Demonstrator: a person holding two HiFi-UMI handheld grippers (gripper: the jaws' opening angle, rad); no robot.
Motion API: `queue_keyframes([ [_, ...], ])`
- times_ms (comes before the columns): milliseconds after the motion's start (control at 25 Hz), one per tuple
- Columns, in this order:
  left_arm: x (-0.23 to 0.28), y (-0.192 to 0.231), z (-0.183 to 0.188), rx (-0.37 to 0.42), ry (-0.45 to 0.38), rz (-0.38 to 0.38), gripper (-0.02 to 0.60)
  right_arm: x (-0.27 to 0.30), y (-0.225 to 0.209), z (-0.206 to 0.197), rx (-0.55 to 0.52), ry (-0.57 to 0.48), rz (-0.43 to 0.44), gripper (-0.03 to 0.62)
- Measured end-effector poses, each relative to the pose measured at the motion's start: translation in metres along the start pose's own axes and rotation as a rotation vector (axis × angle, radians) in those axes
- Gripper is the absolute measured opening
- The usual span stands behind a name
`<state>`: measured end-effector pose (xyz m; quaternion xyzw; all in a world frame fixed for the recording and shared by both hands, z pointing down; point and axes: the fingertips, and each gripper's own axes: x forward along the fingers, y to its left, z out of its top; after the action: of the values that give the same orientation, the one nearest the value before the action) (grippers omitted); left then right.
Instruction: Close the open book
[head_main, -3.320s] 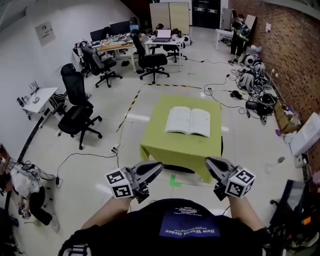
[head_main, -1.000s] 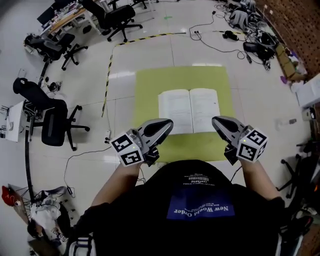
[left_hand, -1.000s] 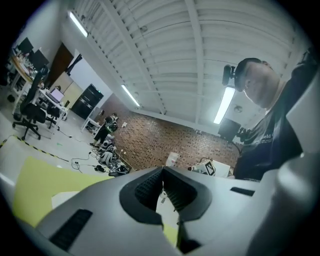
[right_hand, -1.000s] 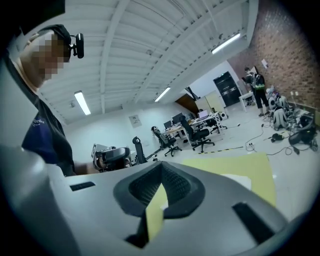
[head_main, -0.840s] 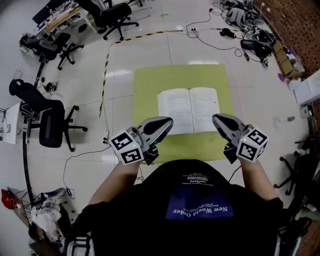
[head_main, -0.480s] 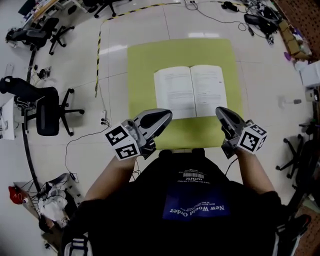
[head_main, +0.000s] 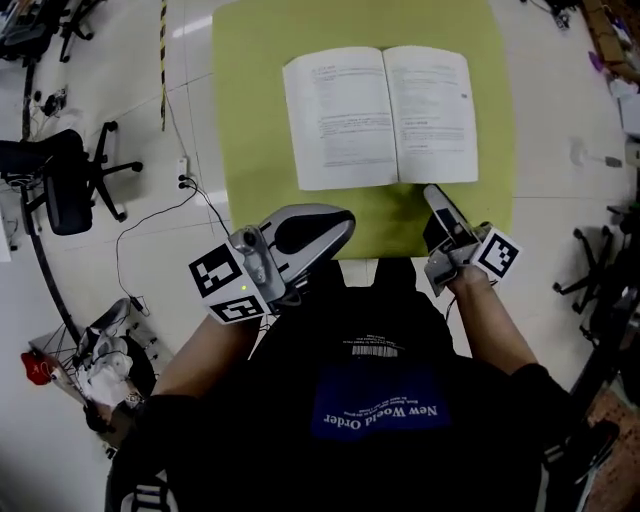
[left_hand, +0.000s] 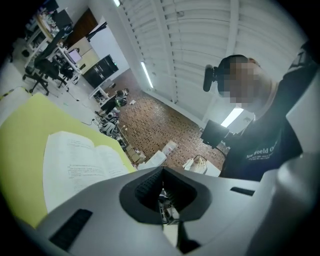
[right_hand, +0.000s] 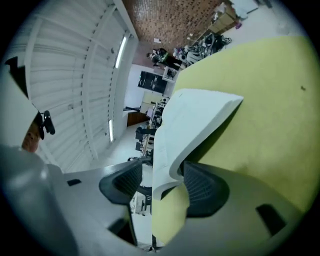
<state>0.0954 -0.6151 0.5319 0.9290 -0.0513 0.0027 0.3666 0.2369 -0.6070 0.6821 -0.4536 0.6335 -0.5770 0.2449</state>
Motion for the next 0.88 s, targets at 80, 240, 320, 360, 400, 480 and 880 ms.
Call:
queue_keyframes([
  [80, -0.002, -0.002, 0.0, -0.013, -0.01, -0.012, 0.006, 0.005, -0.01, 0.009, 0.032, -0.064, -0.018, 0.255],
  [240, -0.01, -0.002, -0.002, 0.01, -0.003, -0.006, 0.006, 0.012, -0.024, 0.031, 0.098, -0.191, -0.014, 0.258],
  [320, -0.014, 0.001, -0.005, 0.004, 0.0, 0.006, 0.006, 0.016, -0.021, 0.041, 0.114, -0.243, 0.027, 0.258],
  [360, -0.016, 0.002, -0.007, -0.001, -0.002, 0.01, 0.006, 0.017, -0.021, 0.047, 0.122, -0.27, 0.044, 0.258],
  [400, -0.019, 0.003, -0.008, -0.006, -0.003, 0.014, 0.006, 0.017, -0.022, 0.052, 0.131, -0.299, 0.055, 0.258],
  [480, -0.023, 0.005, -0.01, -0.014, -0.006, 0.02, 0.006, 0.016, -0.025, 0.063, 0.143, -0.357, 0.06, 0.256],
  [880, -0.031, 0.004, -0.005, -0.019, -0.033, 0.035, 0.006, 0.032, 0.033, 0.052, -0.346, -0.194, 0.027, 0.049],
])
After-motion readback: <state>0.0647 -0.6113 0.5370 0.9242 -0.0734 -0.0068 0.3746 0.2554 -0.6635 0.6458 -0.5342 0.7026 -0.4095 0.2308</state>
